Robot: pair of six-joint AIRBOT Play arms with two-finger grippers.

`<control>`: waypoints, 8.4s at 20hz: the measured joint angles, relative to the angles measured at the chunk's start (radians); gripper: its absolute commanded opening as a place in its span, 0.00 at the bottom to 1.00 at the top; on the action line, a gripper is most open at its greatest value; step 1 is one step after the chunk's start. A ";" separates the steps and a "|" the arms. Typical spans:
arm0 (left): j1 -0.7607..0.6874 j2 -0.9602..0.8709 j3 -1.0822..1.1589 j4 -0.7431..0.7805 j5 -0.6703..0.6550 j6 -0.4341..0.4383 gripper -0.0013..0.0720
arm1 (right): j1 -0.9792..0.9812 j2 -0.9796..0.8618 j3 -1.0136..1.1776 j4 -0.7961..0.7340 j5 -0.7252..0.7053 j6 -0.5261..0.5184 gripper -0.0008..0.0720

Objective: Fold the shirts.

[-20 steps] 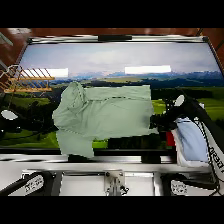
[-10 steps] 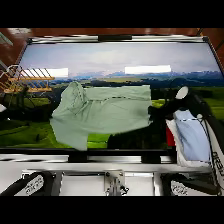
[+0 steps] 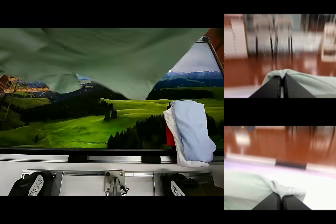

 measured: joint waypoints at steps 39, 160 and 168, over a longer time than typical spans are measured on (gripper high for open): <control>-0.148 -1.155 0.064 0.212 -0.149 -0.157 0.07 | 0.018 -0.890 -0.202 -0.108 -0.406 0.259 0.12; -0.113 -0.828 -0.411 0.086 -0.504 -0.157 0.07 | -0.078 -0.632 -0.481 -0.004 0.109 0.173 0.12; -0.111 -1.056 -0.191 0.015 -0.488 -0.182 0.09 | -0.048 -0.767 -0.394 -0.011 0.019 0.199 0.30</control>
